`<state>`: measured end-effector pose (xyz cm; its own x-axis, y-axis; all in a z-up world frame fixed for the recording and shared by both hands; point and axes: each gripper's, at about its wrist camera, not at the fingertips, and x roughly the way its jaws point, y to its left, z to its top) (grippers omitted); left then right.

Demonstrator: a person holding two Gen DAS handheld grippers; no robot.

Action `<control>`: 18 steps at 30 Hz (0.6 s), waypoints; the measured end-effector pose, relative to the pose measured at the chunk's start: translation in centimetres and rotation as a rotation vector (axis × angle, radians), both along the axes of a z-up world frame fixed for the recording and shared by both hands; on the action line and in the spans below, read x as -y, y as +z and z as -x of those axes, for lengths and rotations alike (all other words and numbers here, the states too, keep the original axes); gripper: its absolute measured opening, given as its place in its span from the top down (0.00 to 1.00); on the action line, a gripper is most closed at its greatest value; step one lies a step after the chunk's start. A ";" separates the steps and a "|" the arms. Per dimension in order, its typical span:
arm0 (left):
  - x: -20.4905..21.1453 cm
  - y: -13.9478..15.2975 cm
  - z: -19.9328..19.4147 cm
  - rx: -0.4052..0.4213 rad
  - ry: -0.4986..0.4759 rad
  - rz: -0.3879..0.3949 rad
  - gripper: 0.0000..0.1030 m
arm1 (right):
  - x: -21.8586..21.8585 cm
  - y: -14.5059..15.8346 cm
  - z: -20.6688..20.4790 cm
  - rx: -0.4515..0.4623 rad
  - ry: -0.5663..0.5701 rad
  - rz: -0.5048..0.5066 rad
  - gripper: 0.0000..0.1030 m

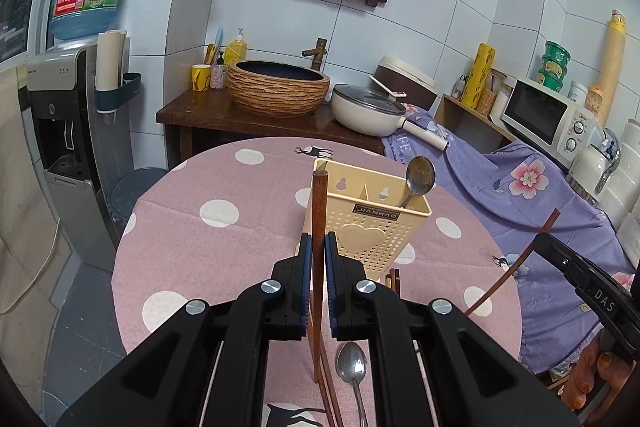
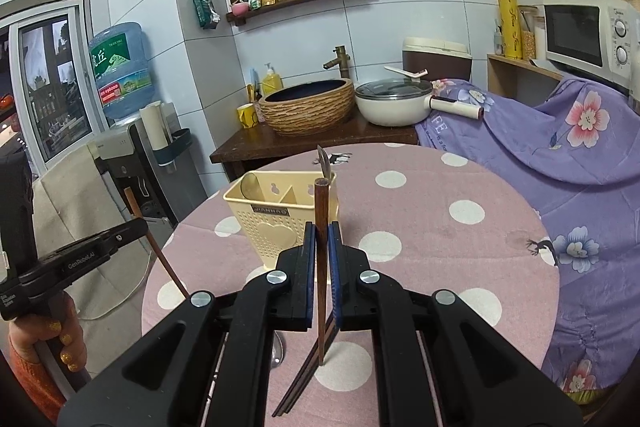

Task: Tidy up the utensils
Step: 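Lift both chopsticks upright and lower them into the cream holder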

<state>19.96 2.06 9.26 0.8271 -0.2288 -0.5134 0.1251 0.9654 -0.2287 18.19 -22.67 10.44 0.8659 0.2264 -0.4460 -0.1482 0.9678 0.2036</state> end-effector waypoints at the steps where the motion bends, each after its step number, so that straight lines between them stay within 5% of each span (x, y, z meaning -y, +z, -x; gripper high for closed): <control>1: 0.1 0.2 -0.1 0.004 0.000 0.001 0.94 | -0.1 0.3 -0.2 0.006 0.003 0.002 0.93; 10: 0.6 2.9 -1.3 0.054 -0.024 -0.015 0.94 | -1.3 3.3 -2.2 0.029 0.056 0.008 0.93; 18: 1.5 8.4 -3.0 0.122 -0.069 -0.011 0.94 | -2.5 8.6 -4.2 0.078 0.114 0.004 0.93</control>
<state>22.96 0.54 17.67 0.8660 -0.2821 -0.4130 0.2172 0.9559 -0.1974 22.43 -20.20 19.00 0.8668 0.3239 -0.3792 -0.2729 0.9445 0.1829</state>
